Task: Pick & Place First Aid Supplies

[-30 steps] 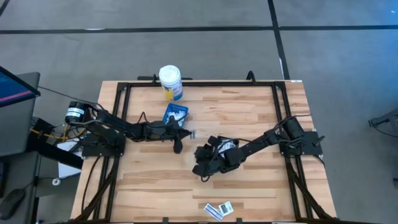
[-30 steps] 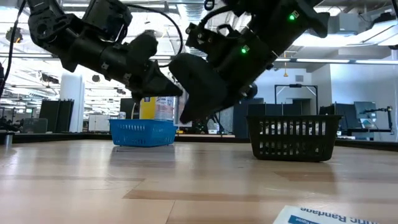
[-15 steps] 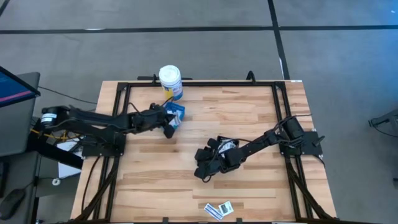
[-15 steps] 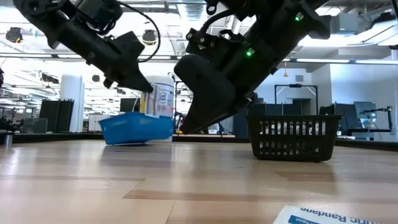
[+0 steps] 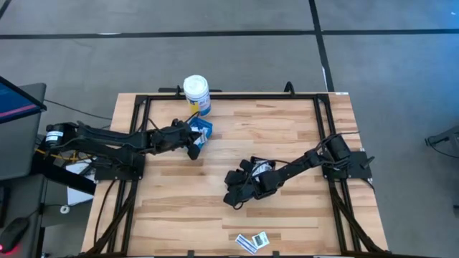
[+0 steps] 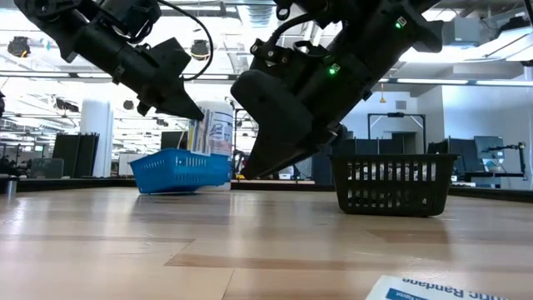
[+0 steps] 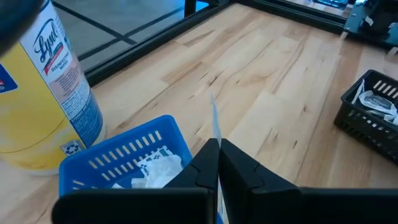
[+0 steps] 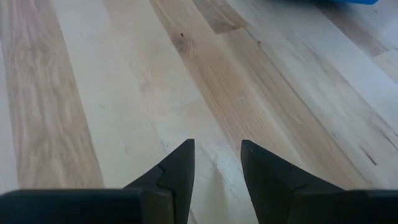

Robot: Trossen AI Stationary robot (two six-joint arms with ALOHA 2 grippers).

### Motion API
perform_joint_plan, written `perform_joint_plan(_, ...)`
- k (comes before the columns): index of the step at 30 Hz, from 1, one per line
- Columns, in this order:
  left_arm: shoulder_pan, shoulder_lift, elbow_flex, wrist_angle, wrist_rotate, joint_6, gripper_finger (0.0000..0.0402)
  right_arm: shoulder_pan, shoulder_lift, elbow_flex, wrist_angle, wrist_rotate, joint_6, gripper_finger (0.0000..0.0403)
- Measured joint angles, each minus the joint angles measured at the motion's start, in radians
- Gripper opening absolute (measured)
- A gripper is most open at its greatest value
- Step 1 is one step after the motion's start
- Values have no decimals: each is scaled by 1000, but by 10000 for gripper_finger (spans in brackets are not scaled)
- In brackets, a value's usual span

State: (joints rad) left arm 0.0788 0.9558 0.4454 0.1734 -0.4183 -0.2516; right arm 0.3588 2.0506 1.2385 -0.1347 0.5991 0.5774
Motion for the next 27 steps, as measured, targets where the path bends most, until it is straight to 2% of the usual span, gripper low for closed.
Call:
perform_joint_plan(6, -13, 0, 0, 18, 43, -78, 8, -1, 0, 0, -4, 2, -1, 124)
perform_joint_plan(11, -49, 0, 0, 37, 75, -63, 8, -10, 0, 0, -3, 3, -1, 124)
perform_joint_plan(14, -55, 0, 0, 36, 38, -39, 8, -10, 0, 0, -3, 3, -1, 124)
perform_joint_plan(19, -50, 0, 0, -23, -87, -35, 8, -10, 0, 0, -3, 3, -1, 124)
perform_joint_plan(27, -19, 1, 0, -102, -101, -43, 12, -10, 0, 0, -3, 3, -1, 124)
